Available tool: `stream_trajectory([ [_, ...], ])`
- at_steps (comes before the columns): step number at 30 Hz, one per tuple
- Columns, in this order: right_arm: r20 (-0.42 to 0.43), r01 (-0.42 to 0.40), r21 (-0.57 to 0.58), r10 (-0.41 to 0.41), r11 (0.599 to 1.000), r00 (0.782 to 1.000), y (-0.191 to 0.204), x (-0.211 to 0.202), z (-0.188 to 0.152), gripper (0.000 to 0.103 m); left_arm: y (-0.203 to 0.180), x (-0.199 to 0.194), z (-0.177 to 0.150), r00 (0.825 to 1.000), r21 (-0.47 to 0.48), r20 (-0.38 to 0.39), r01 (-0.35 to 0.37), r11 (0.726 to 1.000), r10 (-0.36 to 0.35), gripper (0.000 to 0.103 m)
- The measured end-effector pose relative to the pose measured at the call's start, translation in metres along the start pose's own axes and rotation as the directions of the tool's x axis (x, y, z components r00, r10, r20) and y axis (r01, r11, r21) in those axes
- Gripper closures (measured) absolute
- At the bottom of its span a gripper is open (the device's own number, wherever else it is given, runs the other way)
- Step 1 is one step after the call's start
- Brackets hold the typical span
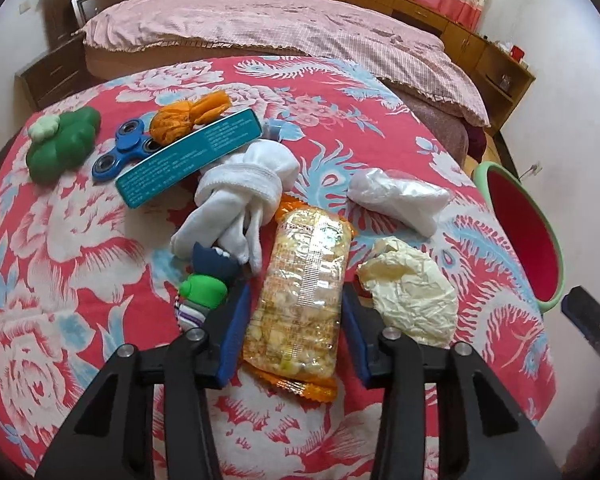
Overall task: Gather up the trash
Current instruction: 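Move the left tool to the snack packet and grasp it, then grasp the crumpled cream paper with the right tool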
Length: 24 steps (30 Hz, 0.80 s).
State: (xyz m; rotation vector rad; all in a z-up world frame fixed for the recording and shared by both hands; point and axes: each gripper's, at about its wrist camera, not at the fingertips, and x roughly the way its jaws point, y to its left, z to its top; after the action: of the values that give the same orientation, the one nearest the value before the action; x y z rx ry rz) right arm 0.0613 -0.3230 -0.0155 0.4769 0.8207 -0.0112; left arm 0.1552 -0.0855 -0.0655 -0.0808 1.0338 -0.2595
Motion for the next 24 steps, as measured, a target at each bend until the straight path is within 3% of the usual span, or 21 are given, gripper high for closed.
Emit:
stream_trajectory([
  [17, -0.059, -0.052, -0.101, 0.046, 0.993, 0.997, 0.046, 0.024, -0.008, 0.055, 0.02, -0.058, -0.008, 0.99, -0.065, 0.137, 0.049, 0.997, -0.04, 0.063],
  [24, -0.099, -0.082, -0.153, 0.067, 0.985, 0.993, 0.071, 0.039, -0.015, 0.055, 0.039, -0.076, -0.011, 0.982, -0.107, 0.187, 0.032, 0.994, -0.012, 0.063],
])
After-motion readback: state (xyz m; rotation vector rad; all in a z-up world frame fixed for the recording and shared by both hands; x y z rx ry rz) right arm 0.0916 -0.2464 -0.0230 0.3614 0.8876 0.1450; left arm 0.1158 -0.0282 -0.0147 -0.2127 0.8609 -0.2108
